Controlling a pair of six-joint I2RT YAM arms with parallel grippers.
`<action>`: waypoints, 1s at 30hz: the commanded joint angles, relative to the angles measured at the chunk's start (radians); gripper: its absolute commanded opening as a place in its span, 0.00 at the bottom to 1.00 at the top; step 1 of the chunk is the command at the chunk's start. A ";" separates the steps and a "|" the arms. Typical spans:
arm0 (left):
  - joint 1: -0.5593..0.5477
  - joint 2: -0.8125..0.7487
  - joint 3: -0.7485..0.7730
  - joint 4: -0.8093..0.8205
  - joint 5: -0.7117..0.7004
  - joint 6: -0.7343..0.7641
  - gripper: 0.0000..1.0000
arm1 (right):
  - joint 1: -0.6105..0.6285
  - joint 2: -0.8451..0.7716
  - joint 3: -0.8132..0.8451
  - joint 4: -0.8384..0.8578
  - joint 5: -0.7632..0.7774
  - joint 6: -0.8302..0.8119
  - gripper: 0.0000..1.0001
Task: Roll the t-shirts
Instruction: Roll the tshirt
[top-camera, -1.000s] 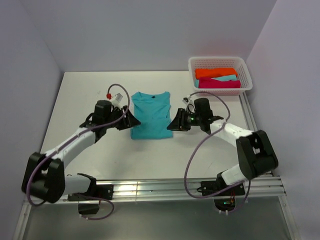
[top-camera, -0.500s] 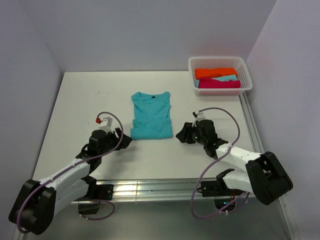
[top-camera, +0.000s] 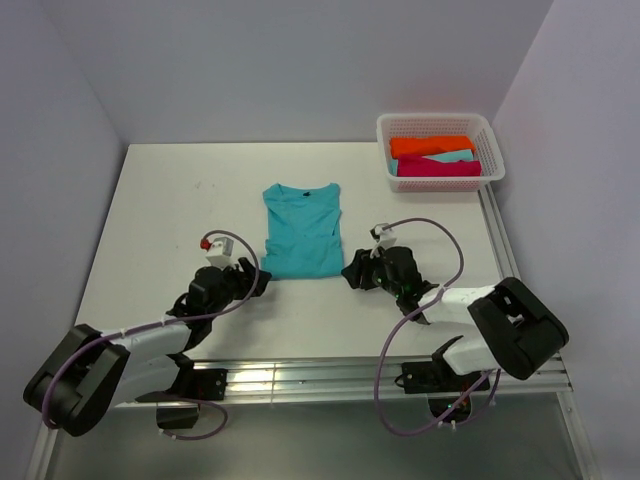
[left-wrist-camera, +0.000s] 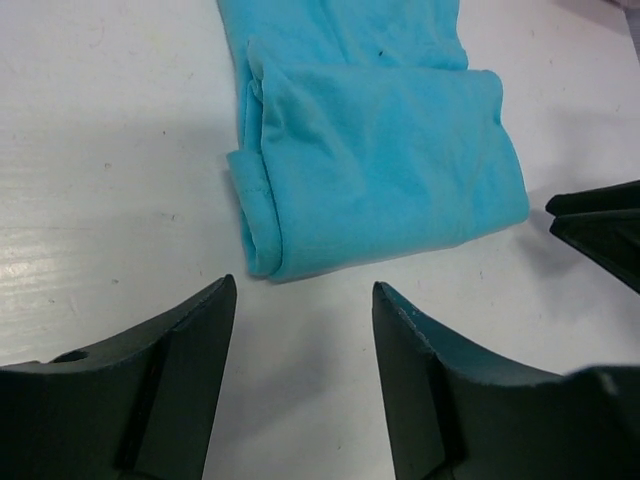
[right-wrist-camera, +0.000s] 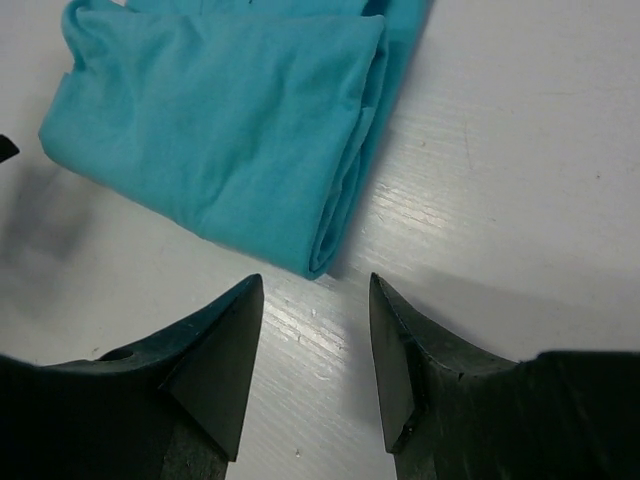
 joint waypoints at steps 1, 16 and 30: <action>-0.005 0.008 0.000 0.112 -0.019 0.032 0.62 | 0.023 0.024 0.010 0.084 0.012 -0.048 0.54; -0.010 0.143 0.019 0.174 -0.007 0.057 0.59 | 0.061 0.137 0.060 0.079 0.018 -0.085 0.53; -0.008 0.255 0.086 0.204 0.013 0.106 0.57 | 0.059 0.160 0.065 0.086 0.025 -0.081 0.47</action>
